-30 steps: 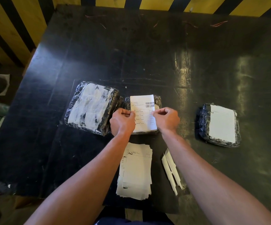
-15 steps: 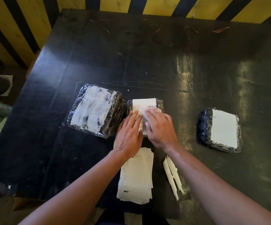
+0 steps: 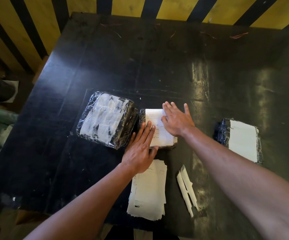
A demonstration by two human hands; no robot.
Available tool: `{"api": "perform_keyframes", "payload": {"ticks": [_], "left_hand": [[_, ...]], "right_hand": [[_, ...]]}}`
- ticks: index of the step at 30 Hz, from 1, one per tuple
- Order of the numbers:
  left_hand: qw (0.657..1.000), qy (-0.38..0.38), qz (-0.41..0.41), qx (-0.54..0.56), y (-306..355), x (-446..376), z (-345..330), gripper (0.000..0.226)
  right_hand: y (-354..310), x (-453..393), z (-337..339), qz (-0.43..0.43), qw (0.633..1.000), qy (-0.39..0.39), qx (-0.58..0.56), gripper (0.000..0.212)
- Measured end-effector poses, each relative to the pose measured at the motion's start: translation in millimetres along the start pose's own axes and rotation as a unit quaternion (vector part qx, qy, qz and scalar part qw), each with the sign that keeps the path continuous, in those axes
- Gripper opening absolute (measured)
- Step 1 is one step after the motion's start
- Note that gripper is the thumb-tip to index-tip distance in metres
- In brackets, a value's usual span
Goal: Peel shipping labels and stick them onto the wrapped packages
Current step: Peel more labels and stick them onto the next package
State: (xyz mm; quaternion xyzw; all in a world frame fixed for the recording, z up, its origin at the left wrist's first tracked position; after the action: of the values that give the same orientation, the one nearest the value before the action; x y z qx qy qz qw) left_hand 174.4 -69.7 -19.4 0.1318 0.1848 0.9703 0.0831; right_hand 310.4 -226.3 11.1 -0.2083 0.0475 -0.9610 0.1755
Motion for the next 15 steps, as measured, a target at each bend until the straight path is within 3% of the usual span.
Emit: {"api": "perform_keyframes", "payload": {"ticks": [3, 7, 15], "left_hand": [[1.000, -0.005, 0.003, 0.006, -0.1, -0.4, 0.2, 0.078], [1.000, -0.010, 0.000, 0.011, 0.7, -0.6, -0.3, 0.079], [1.000, -0.011, -0.010, -0.009, -6.2, -1.8, 2.8, 0.082]], "right_hand": [[-0.1, 7.3, 3.0, 0.013, 0.999, 0.037, -0.004, 0.067], [-22.2, 39.6, -14.4, 0.124, 0.991, 0.049, 0.009, 0.074], [10.6, 63.2, -30.2, 0.034, 0.996, 0.046, 0.070, 0.082]]}}
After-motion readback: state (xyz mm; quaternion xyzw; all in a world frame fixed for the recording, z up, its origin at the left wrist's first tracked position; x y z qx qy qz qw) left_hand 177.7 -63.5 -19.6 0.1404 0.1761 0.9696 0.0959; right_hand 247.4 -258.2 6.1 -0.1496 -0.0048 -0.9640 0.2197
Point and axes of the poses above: each hand's wrist, its own x-axis away from the middle knuckle, its own z-axis out of the back of the hand, y = z × x, the point moved 2 cm from there along -x, towards the middle knuckle, and after that the axes turned 1 degree about x, right-handed, at the moved point
